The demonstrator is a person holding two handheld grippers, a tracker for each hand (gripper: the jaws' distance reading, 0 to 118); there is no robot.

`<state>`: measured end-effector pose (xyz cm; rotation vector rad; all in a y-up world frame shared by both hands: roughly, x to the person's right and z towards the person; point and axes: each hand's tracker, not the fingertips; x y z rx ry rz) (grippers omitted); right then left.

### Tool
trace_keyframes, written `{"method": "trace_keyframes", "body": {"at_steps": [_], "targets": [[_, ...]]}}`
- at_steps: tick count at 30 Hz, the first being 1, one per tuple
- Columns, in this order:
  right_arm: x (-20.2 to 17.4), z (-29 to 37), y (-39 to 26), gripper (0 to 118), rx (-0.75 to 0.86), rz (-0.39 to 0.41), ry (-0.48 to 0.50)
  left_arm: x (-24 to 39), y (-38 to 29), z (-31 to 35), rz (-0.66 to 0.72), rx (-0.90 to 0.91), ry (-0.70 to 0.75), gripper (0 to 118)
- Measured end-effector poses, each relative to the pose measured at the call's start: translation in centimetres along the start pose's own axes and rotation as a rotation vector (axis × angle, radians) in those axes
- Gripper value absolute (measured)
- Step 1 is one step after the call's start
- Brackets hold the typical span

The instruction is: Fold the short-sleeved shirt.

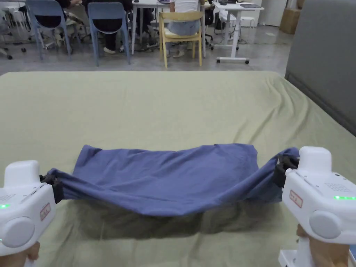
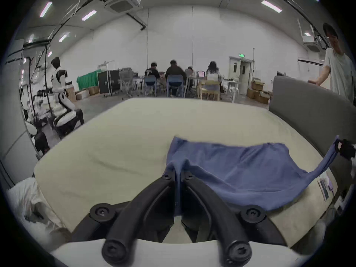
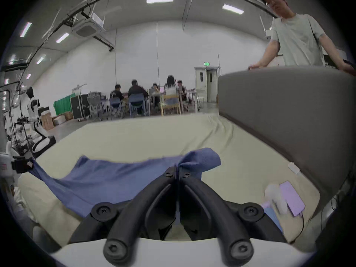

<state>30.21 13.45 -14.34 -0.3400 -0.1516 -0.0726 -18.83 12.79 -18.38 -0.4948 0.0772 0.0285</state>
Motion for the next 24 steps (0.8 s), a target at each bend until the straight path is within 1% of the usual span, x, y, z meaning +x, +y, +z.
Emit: {"method": "trace_keyframes", "body": {"at_steps": [4,6,9,11,13,16,17,18,19,20,21,22,24], "targets": [[-0.1,-0.6,-4.8,4,-0.137,0.008,-0.006,-0.7,-3.9,-1.6,0.006,-0.107,0.021,2],[-0.1,-0.9,-6.8,4,-0.213,0.022,-0.022,-0.9,-5.4,-2.3,-0.022,-0.157,0.038,2],[-0.2,-0.8,-9.1,4,-0.282,0.045,-0.025,-1.4,-7.0,-3.1,-0.05,-0.213,0.053,2],[-0.3,-1.0,-9.8,4,-0.327,0.066,-0.032,-1.6,-7.8,-3.4,-0.033,-0.246,0.059,2],[-0.5,-1.0,-10.2,4,-0.355,0.062,-0.051,-1.9,-8.4,-3.7,-0.009,-0.27,0.064,2],[-0.6,-1.5,-10.2,4,-0.382,0.05,-0.043,-1.7,-9.2,-4.1,-0.026,-0.29,0.061,2],[-0.7,-1.7,-10.0,4,-0.4,0.053,-0.043,-1.6,-9.3,-4.3,-0.043,-0.31,0.062,7],[-0.9,-2.0,-9.9,6,-0.43,0.059,-0.036,-1.3,-9.2,-4.2,-0.054,-0.359,0.052,23],[-1.1,-2.2,-9.7,25,-0.462,0.063,-0.025,-1.3,-9.3,-4.6,-0.049,-0.412,0.038,61],[-1.2,-2.5,-9.6,81,-0.506,0.058,-0.009,-1.3,-9.4,-4.9,-0.039,-0.469,0.02,114],[-1.3,-2.6,-9.5,117,-0.538,0.073,-0.006,-1.4,-9.6,-4.6,-0.019,-0.469,-0.005,118],[-1.4,-1.8,-9.4,118,-0.489,0.068,0.013,-1.4,-9.7,-4.0,-0.015,-0.433,-0.018,118],[-1.2,-1.1,-8.6,117,-0.482,0.09,0.013,-1.4,-9.6,-3.5,-0.026,-0.426,0.001,118]]}}
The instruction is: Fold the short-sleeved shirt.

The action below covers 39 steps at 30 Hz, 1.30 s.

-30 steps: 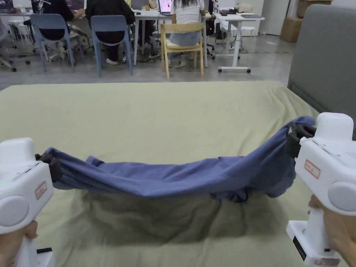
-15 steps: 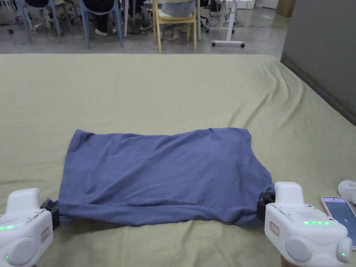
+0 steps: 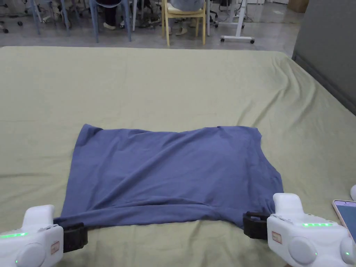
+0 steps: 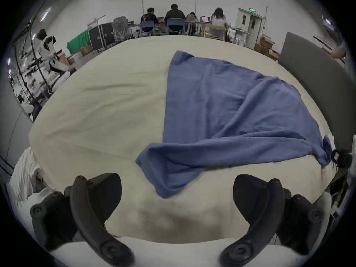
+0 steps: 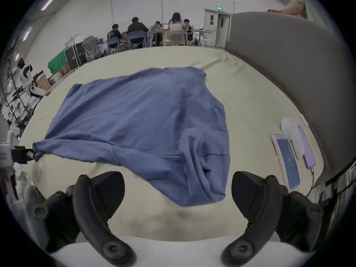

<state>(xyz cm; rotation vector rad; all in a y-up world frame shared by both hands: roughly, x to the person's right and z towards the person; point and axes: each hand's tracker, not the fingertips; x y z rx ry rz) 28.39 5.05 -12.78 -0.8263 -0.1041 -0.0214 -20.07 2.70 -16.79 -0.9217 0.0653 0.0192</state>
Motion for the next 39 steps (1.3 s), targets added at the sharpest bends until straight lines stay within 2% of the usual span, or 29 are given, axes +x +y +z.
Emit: {"method": "trace_keyframes", "body": {"at_steps": [3,6,7,8,9,10,12,13,14,17,19,20,21,22,23,26,36,37,38,39], "targets": [[0.0,1.7,0.0,117,0.058,0.033,-0.04,-0.6,0.2,1.7,-0.01,0.041,0.029,118],[0.1,3.9,0.8,115,0.144,-0.006,-0.044,-1.2,0.3,4.7,0.049,0.146,0.022,118],[0.1,4.9,0.8,111,0.172,-0.014,-0.03,-1.4,0.0,5.8,0.074,0.202,0.006,115],[0.1,5.7,0.6,87,0.2,-0.016,-0.007,-1.5,-0.2,6.6,0.09,0.249,0.004,87],[-0.1,6.7,0.5,41,0.24,-0.025,0.015,-1.4,-0.6,7.3,0.112,0.283,0.033,29],[-0.3,7.2,0.2,2,0.266,-0.047,0.024,-1.5,-0.8,7.4,0.133,0.277,0.093,0],[-0.8,7.7,-0.4,2,0.285,-0.1,-0.038,-2.4,-0.7,6.9,0.135,0.239,0.054,0],[-0.9,7.2,-0.4,2,0.244,-0.074,-0.011,-2.9,-0.6,6.5,0.136,0.19,-0.011,0],[-0.8,7.0,-0.6,2,0.23,-0.07,0.025,-2.8,-0.9,5.9,0.149,0.192,-0.002,0],[-1.0,6.2,-0.6,2,0.198,-0.071,0.02,-2.6,-0.9,4.7,0.09,0.188,0.054,0],[-1.1,5.7,-0.8,2,0.18,-0.063,0.027,-2.1,-1.2,3.6,0.077,0.206,0.052,18],[-1.1,5.3,-0.8,2,0.161,-0.068,0.038,-2.1,-0.9,3.1,0.065,0.198,0.013,29],[-1.1,5.0,-0.9,2,0.147,-0.076,0.048,-2.1,-0.5,2.2,0.055,0.155,-0.02,62],[-1.2,4.7,-0.9,2,0.138,-0.083,0.055,-2.1,-0.3,1.1,0.047,0.066,-0.023,108],[-1.2,4.5,-0.8,2,0.13,-0.087,0.057,-2.0,-0.1,0.6,0.048,0.049,-0.019,118],[-1.1,4.1,-0.9,2,0.122,-0.102,0.057,-1.7,0.2,-0.9,0.037,0.074,0.012,118],[-0.1,2.6,-0.1,2,0.093,-0.138,0.021,-2.0,1.6,-5.5,-0.025,-0.021,0.032,118],[-0.2,2.6,-0.1,2,0.091,-0.137,0.018,-1.7,1.5,-5.4,-0.039,-0.018,0.021,114],[-0.1,2.4,-0.1,2,0.089,-0.135,0.015,-1.4,1.4,-5.2,-0.057,-0.003,0.015,98],[0.0,2.3,0.0,3,0.088,-0.132,0.012,-1.1,1.3,-4.9,-0.083,0.022,0.01,77]]}}
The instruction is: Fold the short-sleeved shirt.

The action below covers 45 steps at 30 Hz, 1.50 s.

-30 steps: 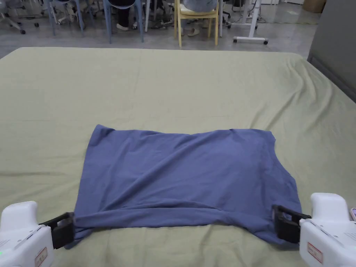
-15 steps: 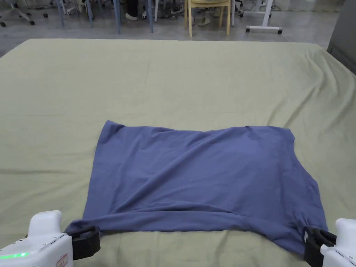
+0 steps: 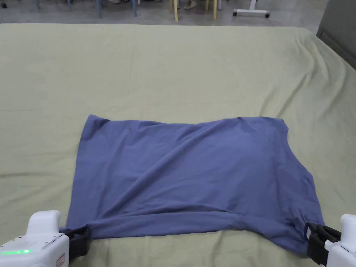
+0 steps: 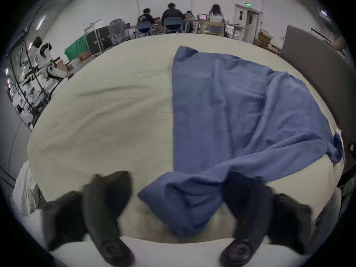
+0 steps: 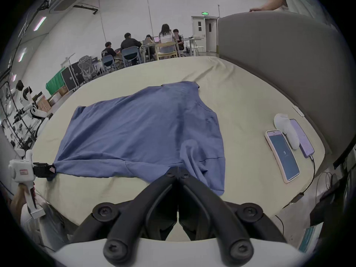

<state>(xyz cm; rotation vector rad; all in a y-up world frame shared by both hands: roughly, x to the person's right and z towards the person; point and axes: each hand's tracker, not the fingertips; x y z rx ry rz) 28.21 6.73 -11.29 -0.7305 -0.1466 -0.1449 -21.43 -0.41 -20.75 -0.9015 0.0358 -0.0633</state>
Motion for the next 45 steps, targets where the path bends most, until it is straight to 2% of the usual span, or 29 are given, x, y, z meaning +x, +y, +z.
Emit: {"method": "trace_keyframes", "body": {"at_steps": [1,2,3,4,5,7,10,13,15,17,20,22,23,25,26,28,32,36,41,45], "targets": [[0.1,-0.2,0.1,12,-0.005,0.002,-0.005,0.3,0.0,0.3,-0.017,0.02,-0.035,50],[0.1,-0.2,0.2,45,-0.013,0.0,-0.011,0.6,0.2,0.7,-0.014,0.019,-0.089,15],[0.3,-0.3,0.4,83,-0.02,-0.004,-0.023,1.0,0.4,0.9,-0.002,0.015,-0.111,7],[0.5,-0.5,0.6,108,-0.048,-0.015,-0.039,1.4,0.4,0.9,0.0,0.024,-0.086,7],[0.7,-0.8,0.7,114,-0.058,-0.011,-0.045,1.9,0.6,0.8,-0.018,0.022,-0.058,7],[0.9,-0.2,0.7,113,-0.033,-0.004,-0.054,2.1,0.7,0.4,-0.044,0.012,-0.047,7],[1.8,-0.2,0.8,113,-0.046,0.028,-0.061,1.3,0.7,0.7,-0.001,0.015,-0.071,7],[1.9,-1.2,0.4,113,-0.057,0.155,-0.13,1.0,0.6,0.9,0.008,0.014,-0.078,7],[1.6,-2.1,-0.3,113,-0.067,0.257,-0.129,1.4,0.6,0.9,-0.013,0.012,-0.067,7],[1.1,-2.9,-0.9,113,-0.063,0.306,-0.116,1.6,0.6,1.0,-0.02,0.014,-0.059,7],[0.9,-4.3,-1.4,111,-0.077,0.265,-0.086,1.5,0.6,0.9,0.003,0.01,-0.062,7],[0.9,-5.1,-1.5,103,-0.081,0.244,-0.085,1.3,0.5,1.1,0.029,0.011,-0.07,7],[1.0,-5.3,-1.6,85,-0.078,0.235,-0.083,1.1,0.5,1.1,0.039,0.013,-0.075,7],[1.6,-5.6,-1.6,35,-0.083,0.192,-0.072,1.0,0.3,1.1,0.055,0.017,-0.08,7],[1.9,-5.5,-1.7,21,-0.086,0.159,-0.061,1.0,0.3,1.2,0.061,0.017,-0.083,7],[2.5,-5.0,-1.8,17,-0.086,0.097,-0.015,0.9,0.3,1.4,0.082,0.022,-0.087,7],[2.9,-4.2,-1.8,11,-0.056,0.108,-0.042,0.9,0.4,1.4,0.086,0.02,-0.087,7],[3.1,-3.5,-0.7,9,-0.009,0.062,-0.046,1.2,1.0,2.3,0.062,0.042,-0.07,7],[3.5,-3.7,3.2,9,0.047,0.044,-0.052,0.6,3.4,4.0,0.086,0.082,-0.082,7],[3.7,-5.8,6.6,9,0.044,0.059,-0.055,0.7,6.3,3.4,0.042,0.101,-0.066,7]]}}
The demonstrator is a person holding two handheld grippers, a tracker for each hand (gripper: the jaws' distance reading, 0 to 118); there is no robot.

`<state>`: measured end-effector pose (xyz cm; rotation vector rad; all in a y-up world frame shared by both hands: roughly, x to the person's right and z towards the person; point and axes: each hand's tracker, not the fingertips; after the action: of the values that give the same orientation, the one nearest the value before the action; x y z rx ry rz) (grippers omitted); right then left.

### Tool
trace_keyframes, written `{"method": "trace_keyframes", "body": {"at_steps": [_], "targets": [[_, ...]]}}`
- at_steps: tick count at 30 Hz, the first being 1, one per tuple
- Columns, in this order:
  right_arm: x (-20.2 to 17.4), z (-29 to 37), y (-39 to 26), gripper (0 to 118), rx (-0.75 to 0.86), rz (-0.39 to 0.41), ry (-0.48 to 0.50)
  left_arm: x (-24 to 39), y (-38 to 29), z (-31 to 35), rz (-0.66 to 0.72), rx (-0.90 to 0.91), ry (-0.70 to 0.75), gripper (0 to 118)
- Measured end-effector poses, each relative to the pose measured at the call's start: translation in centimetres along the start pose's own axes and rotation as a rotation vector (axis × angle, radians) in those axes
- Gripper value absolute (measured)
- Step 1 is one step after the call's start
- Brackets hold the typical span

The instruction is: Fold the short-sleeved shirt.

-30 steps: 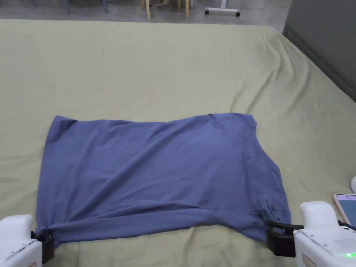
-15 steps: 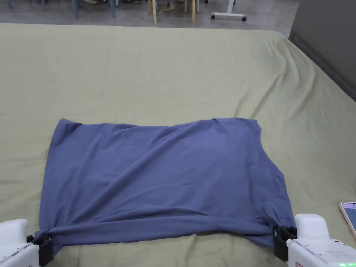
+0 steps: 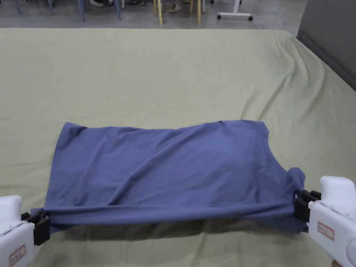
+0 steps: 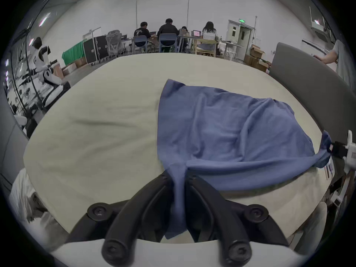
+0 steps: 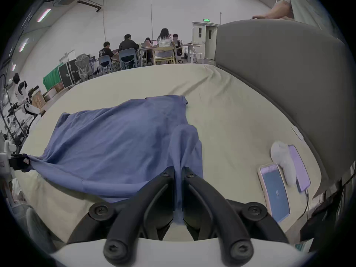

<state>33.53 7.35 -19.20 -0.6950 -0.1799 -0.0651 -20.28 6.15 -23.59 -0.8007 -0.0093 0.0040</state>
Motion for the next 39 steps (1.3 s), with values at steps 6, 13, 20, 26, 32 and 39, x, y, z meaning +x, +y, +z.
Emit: {"method": "trace_keyframes", "body": {"at_steps": [6,13,20,26,32,39], "targets": [[-1.4,-5.1,2.2,9,-0.032,0.065,0.017,-0.1,2.9,-5.6,0.058,-0.054,0.027,7],[-1.9,-9.3,2.7,10,-0.072,0.023,0.002,0.4,3.7,-10.1,0.03,-0.098,0.047,10],[-2.4,-9.4,2.1,112,-0.094,0.058,-0.035,-0.2,3.6,-10.7,-0.007,-0.149,0.091,116],[-3.1,-5.9,2.6,112,-0.032,0.071,-0.047,-0.2,3.3,-6.5,0.022,-0.108,0.076,116],[-4.8,0.2,1.3,109,0.032,0.061,0.038,0.6,0.9,-0.6,-0.01,-0.036,0.031,108],[-7.4,5.4,-3.7,4,0.036,-0.003,0.172,0.6,-3.9,3.1,0.193,-0.016,-0.031,0]]}}
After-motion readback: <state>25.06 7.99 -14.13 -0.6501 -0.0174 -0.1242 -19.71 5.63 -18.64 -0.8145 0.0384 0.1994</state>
